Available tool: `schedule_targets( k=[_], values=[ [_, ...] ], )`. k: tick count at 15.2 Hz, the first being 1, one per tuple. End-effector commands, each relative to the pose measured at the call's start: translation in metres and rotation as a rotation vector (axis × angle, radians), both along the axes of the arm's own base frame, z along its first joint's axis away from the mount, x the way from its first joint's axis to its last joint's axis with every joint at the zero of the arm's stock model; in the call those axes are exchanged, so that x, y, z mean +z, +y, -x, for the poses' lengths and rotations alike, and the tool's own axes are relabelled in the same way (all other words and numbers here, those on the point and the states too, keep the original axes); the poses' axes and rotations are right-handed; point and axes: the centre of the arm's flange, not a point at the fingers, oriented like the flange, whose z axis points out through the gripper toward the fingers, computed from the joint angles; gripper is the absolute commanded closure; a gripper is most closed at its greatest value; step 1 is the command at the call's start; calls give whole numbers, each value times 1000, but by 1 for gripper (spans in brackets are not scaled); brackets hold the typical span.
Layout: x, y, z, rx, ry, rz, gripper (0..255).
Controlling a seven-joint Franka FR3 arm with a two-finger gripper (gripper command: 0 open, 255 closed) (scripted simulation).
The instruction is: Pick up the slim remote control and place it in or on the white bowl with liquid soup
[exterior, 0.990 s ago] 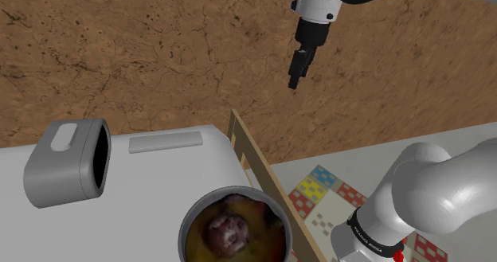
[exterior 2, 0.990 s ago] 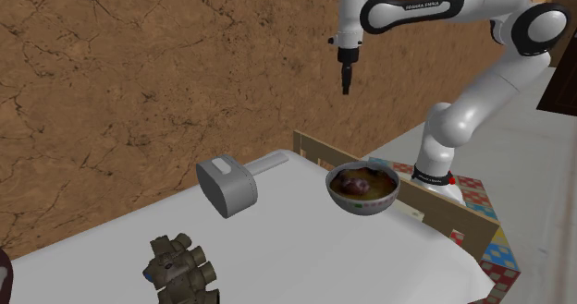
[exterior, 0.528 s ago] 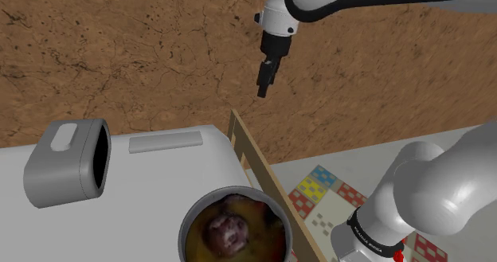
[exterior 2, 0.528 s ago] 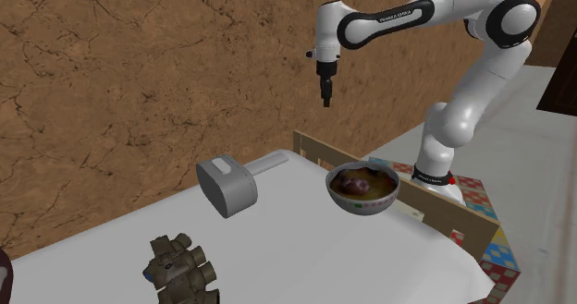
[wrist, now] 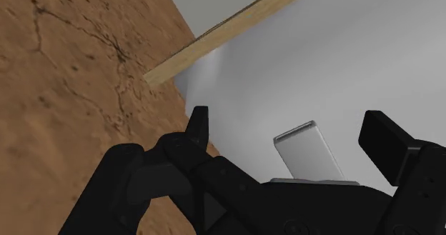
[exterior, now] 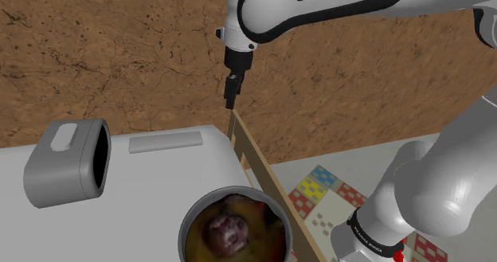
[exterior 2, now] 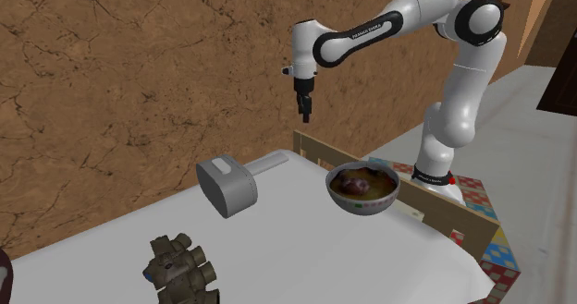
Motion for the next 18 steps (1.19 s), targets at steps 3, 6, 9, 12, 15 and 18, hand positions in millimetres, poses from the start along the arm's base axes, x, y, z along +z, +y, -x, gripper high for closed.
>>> schedule_targets(
  k=[3,6,9,12,15,18],
  values=[
    [-26,35,-28,87,6,-15,0],
    [-45,63,-46,151,11,-26,0],
    [-64,92,-62,216,15,-37,0],
    [-83,122,-77,280,20,-48,0],
    [-102,154,-89,345,25,-59,0],
    [-114,166,-93,370,27,-63,0]
  ],
)
